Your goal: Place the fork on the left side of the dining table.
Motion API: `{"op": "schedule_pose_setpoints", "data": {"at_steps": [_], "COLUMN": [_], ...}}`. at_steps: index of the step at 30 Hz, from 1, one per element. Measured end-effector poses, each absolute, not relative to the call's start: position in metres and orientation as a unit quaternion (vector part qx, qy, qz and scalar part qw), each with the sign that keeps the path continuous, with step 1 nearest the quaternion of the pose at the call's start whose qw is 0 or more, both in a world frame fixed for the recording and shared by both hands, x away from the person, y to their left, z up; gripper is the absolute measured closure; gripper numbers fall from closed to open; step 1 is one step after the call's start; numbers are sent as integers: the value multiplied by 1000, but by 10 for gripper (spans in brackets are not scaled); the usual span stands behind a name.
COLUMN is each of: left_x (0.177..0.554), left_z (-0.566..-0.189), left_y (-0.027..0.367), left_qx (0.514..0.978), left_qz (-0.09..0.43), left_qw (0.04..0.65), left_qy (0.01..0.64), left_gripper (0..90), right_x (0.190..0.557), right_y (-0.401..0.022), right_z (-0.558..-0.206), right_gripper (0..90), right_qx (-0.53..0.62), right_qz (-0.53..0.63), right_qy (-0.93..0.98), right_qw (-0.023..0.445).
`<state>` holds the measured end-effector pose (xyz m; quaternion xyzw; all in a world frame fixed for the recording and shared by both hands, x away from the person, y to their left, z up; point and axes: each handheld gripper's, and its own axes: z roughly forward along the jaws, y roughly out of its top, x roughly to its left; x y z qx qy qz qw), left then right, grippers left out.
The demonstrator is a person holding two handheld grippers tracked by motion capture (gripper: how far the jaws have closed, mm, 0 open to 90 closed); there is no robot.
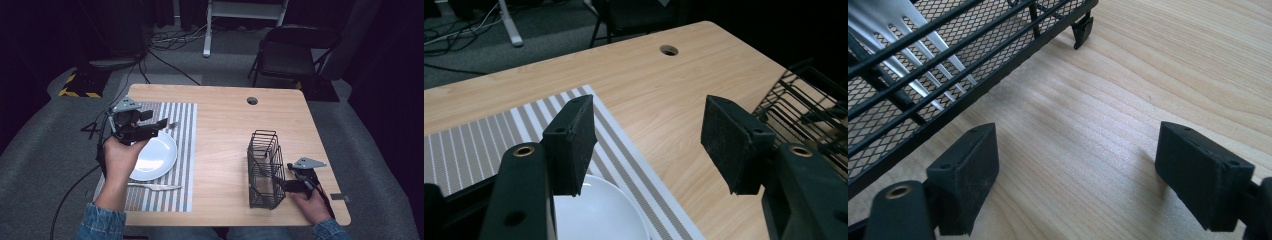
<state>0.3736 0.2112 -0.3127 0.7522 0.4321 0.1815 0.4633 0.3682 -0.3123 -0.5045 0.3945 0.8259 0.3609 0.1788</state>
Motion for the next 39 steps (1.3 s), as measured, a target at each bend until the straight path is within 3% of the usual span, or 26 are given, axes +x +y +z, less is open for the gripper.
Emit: {"op": "schedule_pose_setpoints", "data": {"at_steps": [17, 39], "left_x": [338, 341], "left_z": [-330, -398], "left_y": [162, 106], "left_qx": [753, 789], "left_qz": [129, 114], "left_qw": [521, 482], "left_qy": [380, 364], "left_gripper": [395, 416], "right_x": [369, 369], "right_y": [-312, -312], "right_z": [-504, -504], "right_gripper": [177, 177], "right_qx": [393, 393], "right_qz": [361, 361], "right_qy": [827, 827], "right_qw": [178, 178]}}
